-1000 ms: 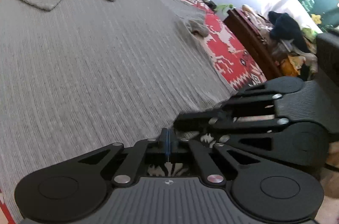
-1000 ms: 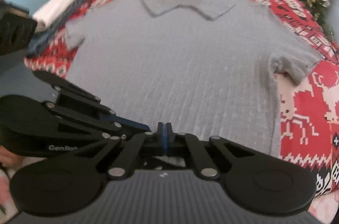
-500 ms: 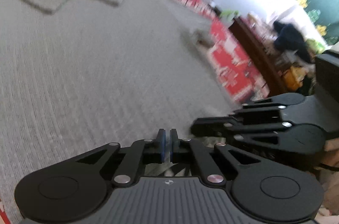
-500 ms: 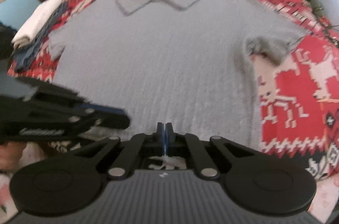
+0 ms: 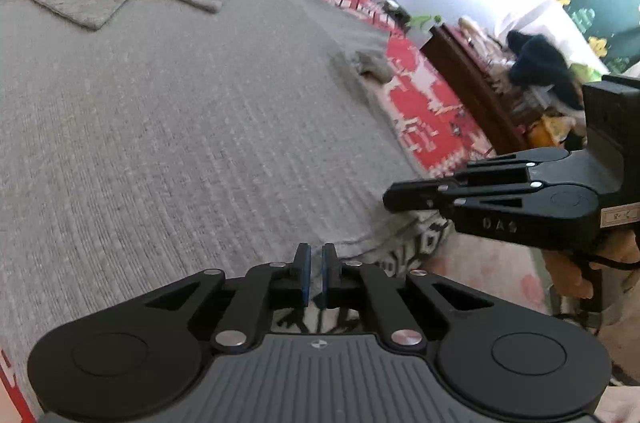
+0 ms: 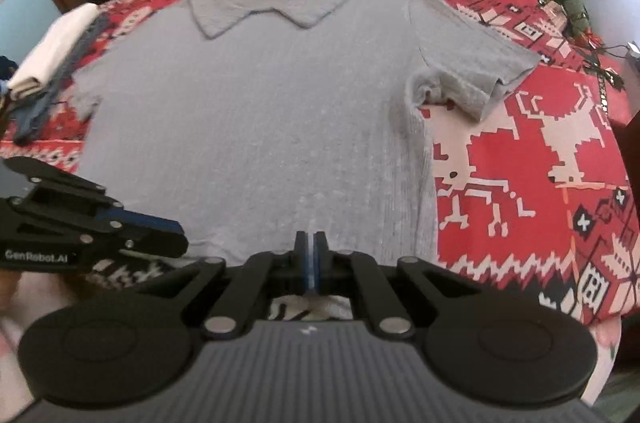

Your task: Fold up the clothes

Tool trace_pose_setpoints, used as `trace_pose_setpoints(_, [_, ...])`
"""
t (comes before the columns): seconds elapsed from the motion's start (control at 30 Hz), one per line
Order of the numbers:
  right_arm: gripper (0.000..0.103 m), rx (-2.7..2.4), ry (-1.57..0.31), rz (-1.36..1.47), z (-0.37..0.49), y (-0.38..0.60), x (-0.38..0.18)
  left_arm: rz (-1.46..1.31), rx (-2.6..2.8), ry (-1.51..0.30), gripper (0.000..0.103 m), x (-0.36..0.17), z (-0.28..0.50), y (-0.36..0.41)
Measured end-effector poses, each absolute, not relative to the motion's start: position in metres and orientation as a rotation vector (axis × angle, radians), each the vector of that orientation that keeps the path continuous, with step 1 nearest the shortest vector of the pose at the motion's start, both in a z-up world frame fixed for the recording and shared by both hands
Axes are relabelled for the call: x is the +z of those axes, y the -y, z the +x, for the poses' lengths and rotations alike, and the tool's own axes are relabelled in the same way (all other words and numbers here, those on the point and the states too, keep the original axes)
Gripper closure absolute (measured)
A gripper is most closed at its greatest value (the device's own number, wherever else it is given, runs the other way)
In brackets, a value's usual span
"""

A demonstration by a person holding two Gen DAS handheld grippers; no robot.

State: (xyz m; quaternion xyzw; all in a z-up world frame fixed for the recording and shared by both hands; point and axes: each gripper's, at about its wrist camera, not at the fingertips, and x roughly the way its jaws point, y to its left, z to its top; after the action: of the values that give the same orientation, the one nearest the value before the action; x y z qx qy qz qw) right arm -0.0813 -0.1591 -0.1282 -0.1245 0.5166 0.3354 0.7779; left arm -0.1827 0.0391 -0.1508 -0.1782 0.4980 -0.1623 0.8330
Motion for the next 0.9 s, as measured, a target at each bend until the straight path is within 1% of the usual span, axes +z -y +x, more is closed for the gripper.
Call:
trace_pose_setpoints(0.1, [0.101,0.745,-1.121,-0.305,-0.091,0.166,-0.133,-0.382,-0.335,-1.058,0.100,-0.151,-0.190,-0.046])
trace_pose_setpoints(0.3, [0.100,0.732,-1.181,-0.258,-0.097,0.194,-0.127,-0.402,-0.259,-1.010,0.099,-0.139,-0.204,-0.069])
trace_pose_setpoints(0.47, [0.098,0.665,-1.061,-0.207,-0.077,0.198,-0.109,-0.417,-0.196,-0.969,0.099,-0.128,-0.215,-0.088])
trace_pose_setpoints(0.5, [0.094,0.649,-1.036,-0.213,-0.071,0.195,-0.108,-0.424,-0.173,-0.970,0.099,-0.129,-0.216,-0.094])
trace_pose_setpoints(0.6, [0.097,0.629,-0.966,-0.222,-0.048,0.180,-0.113,-0.445,-0.092,-0.978,0.099,-0.135,-0.215,-0.111])
trace_pose_setpoints(0.7, [0.097,0.610,-0.906,-0.221,-0.021,0.159,-0.121,-0.460,-0.021,-0.982,0.099,-0.139,-0.215,-0.127])
trace_pose_setpoints(0.8, [0.097,0.583,-0.911,-0.206,0.003,0.149,-0.134,-0.462,0.001,-0.977,0.099,-0.136,-0.222,-0.132])
trace_pose_setpoints(0.83, [0.101,0.571,-0.926,-0.224,0.008,0.148,-0.138,-0.462,0.007,-0.975,0.099,-0.135,-0.225,-0.133])
trace_pose_setpoints(0.9, [0.102,0.578,-0.943,-0.258,0.008,0.149,-0.140,-0.456,0.018,-0.974,0.099,-0.135,-0.229,-0.134])
